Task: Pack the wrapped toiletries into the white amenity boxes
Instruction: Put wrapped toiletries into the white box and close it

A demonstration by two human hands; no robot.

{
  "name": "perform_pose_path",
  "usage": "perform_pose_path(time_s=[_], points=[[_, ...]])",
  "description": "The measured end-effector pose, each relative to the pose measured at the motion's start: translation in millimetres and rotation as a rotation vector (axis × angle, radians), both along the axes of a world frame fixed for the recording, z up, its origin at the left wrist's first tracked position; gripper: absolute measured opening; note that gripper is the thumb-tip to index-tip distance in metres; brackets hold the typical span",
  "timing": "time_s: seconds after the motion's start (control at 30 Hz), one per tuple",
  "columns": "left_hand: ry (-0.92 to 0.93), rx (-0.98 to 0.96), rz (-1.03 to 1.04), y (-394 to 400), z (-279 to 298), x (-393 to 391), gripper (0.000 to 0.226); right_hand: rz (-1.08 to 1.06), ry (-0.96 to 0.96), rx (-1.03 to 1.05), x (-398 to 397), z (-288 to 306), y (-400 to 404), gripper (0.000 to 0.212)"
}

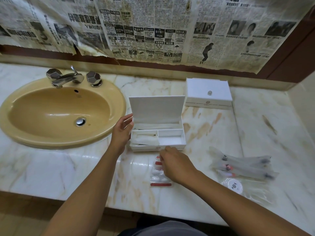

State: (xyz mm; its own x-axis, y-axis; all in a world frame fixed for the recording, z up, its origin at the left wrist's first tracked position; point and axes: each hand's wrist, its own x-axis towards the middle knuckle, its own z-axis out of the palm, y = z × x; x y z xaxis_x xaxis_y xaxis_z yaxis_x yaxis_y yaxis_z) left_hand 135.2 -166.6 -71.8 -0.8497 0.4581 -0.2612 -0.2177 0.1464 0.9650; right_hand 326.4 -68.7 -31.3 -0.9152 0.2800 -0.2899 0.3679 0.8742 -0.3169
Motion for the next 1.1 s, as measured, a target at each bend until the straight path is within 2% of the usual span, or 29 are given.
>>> perform_pose_path(time_s=[0.2,0.27,0.37,0.43,0.53,0.63,0.73,0.77,0.87,1.0,1.1], points=[[-0.003,-0.013,-0.002,0,0,0,0.025,-0.033,-0.027,-0.068,-1,8,1,0.02],[0.001,-0.02,-0.003,1,0,0,0.025,-0.023,-0.002,-0.075,-2,11,2,0.009],[0.005,-0.022,-0.009,0,0,0,0.024,-0.031,0.09,-0.078,-8,23,8,0.017],[0.004,-0.017,-0.009,0,0,0,0.024,-0.002,0.198,-0.006,-15,31,17,0.001],[-0.001,-0.012,-0.005,1,0,0,0.024,-0.044,0.294,0.036,-27,41,36,0.024],[-0.009,0.001,-0.001,0,1,1,0.024,-0.093,0.252,0.057,-39,37,55,0.036],[-0.008,0.004,-0.001,0,1,0,0.025,-0.072,0.161,0.053,-50,27,63,0.008],[-0.007,0.001,-0.001,0,1,0,0.025,-0.054,0.127,0.053,-53,25,64,0.005],[-0.01,-0.007,-0.002,0,0,0,0.025,-0.029,0.014,0.045,-60,14,64,0.019],[-0.015,-0.002,-0.002,0,0,-1,0.025,-0.014,-0.075,0.057,-63,4,62,0.01],[-0.01,-0.001,-0.002,0,0,-1,0.024,-0.02,-0.087,0.041,-62,5,62,0.029]])
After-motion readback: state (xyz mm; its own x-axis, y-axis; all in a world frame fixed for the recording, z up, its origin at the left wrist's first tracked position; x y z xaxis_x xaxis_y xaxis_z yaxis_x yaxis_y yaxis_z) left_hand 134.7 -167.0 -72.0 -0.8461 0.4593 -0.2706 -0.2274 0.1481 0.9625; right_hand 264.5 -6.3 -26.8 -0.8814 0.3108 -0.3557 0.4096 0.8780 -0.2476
